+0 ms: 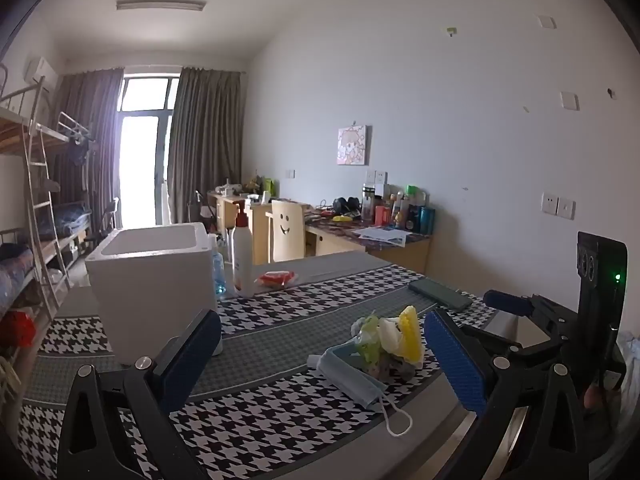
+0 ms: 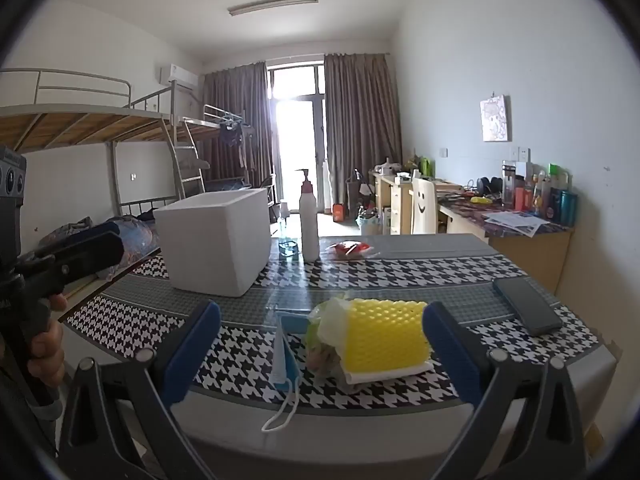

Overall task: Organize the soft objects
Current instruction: 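Move both tools toward the pile of mask, sponge and bag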

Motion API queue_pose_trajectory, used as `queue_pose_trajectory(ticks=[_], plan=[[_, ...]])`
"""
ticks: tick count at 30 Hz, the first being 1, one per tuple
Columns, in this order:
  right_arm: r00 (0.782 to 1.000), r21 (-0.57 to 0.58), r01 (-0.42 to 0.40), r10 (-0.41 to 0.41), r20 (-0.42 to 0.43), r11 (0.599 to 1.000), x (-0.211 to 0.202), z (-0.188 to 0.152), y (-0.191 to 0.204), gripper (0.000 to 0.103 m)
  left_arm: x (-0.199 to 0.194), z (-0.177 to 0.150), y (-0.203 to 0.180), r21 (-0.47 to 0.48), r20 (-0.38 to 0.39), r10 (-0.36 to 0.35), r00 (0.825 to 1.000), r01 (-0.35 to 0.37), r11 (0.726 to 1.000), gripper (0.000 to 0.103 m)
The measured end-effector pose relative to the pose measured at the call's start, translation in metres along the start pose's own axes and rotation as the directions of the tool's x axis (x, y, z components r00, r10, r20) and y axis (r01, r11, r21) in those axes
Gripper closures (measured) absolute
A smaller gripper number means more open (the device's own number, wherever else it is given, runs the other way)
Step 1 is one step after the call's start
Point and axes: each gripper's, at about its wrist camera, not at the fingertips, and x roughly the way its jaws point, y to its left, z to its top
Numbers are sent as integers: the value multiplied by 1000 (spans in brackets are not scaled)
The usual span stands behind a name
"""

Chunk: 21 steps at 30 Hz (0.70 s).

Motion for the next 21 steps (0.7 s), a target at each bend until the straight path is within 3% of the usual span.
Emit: queue_pose_trajectory(ticks=[21], plan=[[1000, -16, -4, 4, -15, 1000, 0, 1, 1, 1, 4, -1, 4, -6, -1, 7, 1000, -7, 1000, 1]])
